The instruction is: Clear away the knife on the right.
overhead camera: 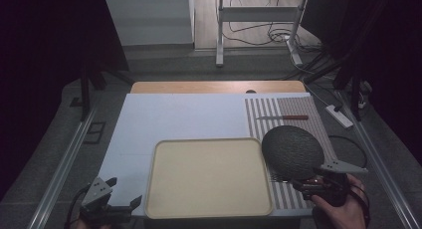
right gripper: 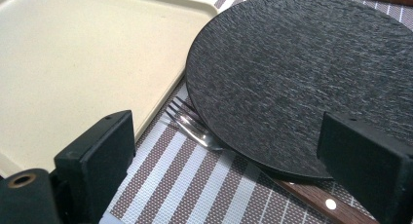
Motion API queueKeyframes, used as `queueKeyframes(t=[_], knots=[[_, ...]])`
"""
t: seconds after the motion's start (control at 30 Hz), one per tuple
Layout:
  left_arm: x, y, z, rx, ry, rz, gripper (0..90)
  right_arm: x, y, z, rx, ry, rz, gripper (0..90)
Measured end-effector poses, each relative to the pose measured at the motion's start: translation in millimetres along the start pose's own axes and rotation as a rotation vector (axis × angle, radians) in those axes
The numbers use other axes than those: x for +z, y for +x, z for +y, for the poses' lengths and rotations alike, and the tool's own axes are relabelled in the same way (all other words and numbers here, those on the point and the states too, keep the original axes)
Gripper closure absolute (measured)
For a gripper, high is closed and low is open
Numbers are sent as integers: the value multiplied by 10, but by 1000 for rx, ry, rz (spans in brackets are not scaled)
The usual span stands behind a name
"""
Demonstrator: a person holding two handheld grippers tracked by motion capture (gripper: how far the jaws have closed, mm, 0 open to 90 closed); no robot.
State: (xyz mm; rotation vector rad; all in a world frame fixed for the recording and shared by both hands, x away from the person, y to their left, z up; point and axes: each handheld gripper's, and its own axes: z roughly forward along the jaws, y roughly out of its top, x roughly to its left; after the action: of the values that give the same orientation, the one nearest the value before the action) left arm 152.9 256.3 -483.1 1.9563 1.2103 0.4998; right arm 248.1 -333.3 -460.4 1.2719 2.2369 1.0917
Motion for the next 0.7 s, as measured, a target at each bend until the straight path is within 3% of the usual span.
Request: queueKeyframes(t=[0.7], knots=[[23, 22, 17, -3, 1, -14, 0, 19, 10, -3, -4, 50, -1, 70]])
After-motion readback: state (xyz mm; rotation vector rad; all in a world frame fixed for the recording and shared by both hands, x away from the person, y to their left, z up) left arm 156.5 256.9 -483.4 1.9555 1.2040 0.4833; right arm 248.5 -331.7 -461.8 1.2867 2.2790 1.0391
